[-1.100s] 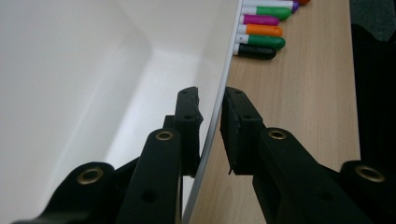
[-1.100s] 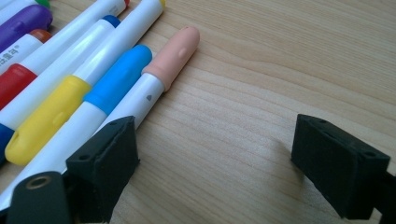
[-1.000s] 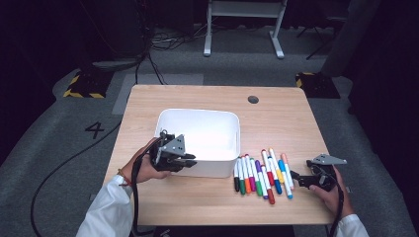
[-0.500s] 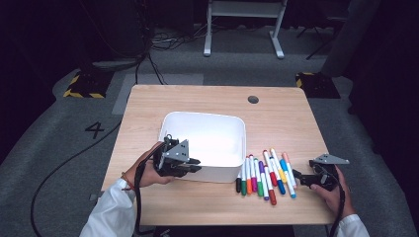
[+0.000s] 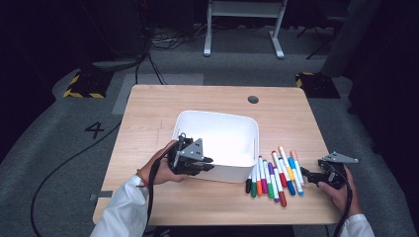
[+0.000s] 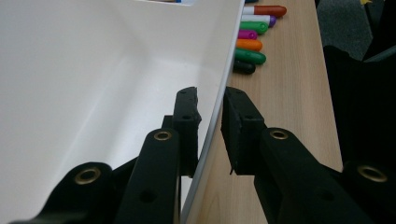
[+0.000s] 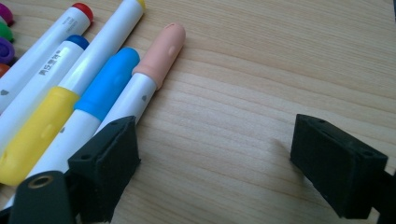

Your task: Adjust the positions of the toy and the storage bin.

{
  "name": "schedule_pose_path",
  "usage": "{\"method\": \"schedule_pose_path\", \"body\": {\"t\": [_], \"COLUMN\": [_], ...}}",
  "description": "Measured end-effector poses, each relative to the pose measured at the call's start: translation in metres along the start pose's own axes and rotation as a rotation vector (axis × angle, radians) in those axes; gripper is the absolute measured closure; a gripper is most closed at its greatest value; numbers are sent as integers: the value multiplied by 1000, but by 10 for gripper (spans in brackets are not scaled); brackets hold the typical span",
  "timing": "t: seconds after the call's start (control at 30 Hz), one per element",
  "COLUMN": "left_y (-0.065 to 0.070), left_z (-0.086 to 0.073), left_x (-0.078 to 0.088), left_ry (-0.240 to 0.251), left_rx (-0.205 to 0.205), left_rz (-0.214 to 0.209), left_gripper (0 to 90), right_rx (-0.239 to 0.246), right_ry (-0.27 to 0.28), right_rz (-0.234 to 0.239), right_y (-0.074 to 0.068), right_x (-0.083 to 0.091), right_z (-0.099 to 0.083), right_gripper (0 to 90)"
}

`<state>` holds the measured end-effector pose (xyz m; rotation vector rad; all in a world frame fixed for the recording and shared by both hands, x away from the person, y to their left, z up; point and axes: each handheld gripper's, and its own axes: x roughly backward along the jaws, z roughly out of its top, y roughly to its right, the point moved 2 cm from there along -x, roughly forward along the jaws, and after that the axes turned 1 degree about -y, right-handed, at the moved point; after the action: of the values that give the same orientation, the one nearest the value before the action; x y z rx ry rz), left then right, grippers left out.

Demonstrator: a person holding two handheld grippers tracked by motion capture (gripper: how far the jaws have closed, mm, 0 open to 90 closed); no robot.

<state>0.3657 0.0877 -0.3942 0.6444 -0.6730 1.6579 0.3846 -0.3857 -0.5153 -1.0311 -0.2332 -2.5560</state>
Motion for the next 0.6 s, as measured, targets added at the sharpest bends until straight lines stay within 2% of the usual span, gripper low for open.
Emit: {"method": "schedule_pose_path", "body": {"t": [0.03, 0.07, 0.27, 0.4, 0.6], "left_y": [-1, 0, 0, 1, 5], "left_z": [2, 5, 15, 15, 13], "left_x": [-2, -5, -14, -13, -12], "left_ry": [-3, 0, -1, -11, -1], "left_rx": [-3, 5, -14, -18, -16], "left_rz": [-10, -6, -1, -14, -4], "left_gripper": [756, 756, 757, 755, 750], "right_rx": [-8, -6, -16, -41, -32], "right_ry": [-1, -2, 0, 5, 2], "right_rz": [0, -4, -21, -37, -52], "right_y": [1, 2, 9, 17, 17], "right_x": [0, 0, 0, 2, 3], "right_z": [1, 1, 0, -2, -2], "right_gripper": [150, 150, 151, 158, 162]}}
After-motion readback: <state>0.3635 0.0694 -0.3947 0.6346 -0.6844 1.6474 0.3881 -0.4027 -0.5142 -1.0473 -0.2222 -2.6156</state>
